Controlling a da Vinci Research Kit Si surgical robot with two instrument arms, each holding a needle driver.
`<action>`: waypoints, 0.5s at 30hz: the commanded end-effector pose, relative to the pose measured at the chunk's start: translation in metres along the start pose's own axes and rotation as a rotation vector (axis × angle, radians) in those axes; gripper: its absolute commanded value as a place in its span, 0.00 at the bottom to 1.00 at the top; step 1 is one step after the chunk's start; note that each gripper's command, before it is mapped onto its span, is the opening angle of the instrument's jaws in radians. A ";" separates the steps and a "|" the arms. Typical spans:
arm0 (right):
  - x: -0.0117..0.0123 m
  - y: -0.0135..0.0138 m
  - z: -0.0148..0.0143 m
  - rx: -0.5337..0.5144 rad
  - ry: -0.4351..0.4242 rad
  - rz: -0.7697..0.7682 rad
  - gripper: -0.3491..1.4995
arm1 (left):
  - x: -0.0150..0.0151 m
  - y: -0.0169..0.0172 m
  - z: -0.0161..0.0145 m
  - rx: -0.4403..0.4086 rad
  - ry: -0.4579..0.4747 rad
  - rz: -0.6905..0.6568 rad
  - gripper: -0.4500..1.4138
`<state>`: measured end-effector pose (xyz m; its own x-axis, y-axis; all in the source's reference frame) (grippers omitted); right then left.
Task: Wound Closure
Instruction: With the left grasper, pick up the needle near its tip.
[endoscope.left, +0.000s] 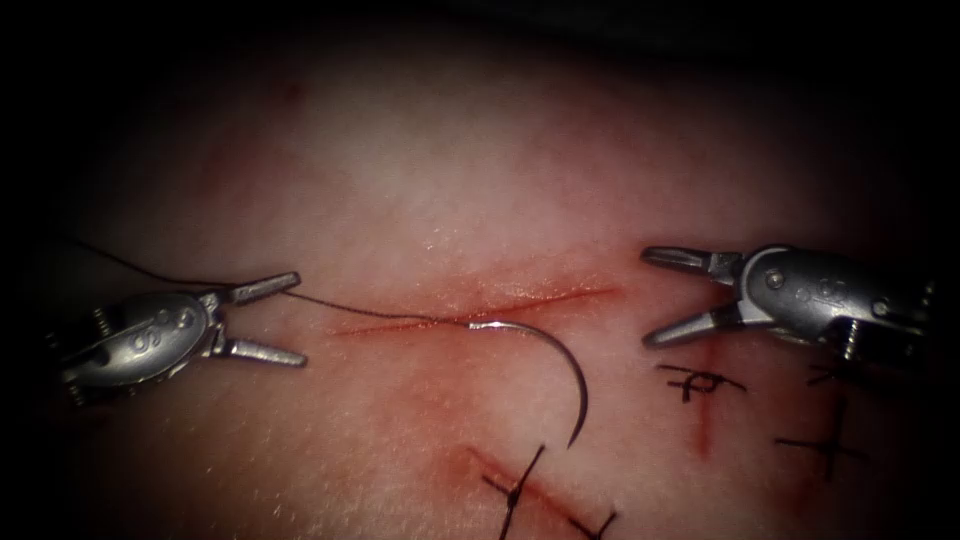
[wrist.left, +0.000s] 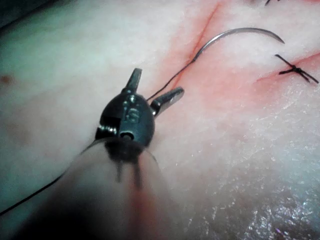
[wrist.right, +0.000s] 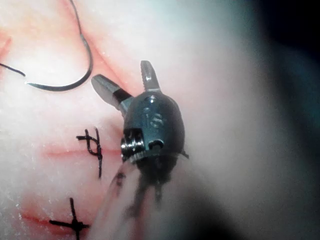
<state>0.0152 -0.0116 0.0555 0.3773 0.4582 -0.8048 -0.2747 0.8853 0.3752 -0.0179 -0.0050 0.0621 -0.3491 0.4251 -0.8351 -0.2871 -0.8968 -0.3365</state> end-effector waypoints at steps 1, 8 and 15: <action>0.0001 0.0000 0.0010 0.002 0.002 0.000 0.64 | -0.0002 -0.0003 0.0008 -0.002 0.002 0.001 0.36; 0.0002 0.0001 0.0009 -0.019 -0.010 -0.003 0.65 | 0.0011 0.0013 0.0020 -0.001 0.013 -0.018 0.37; 0.0001 0.0004 0.0001 -0.086 -0.050 0.003 0.70 | 0.0028 0.0033 0.0046 0.061 0.002 -0.141 0.37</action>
<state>0.0144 -0.0113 0.0552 0.4268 0.4683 -0.7736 -0.3596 0.8728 0.3300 -0.0239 -0.0066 0.0599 -0.2944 0.5654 -0.7705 -0.4056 -0.8039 -0.4349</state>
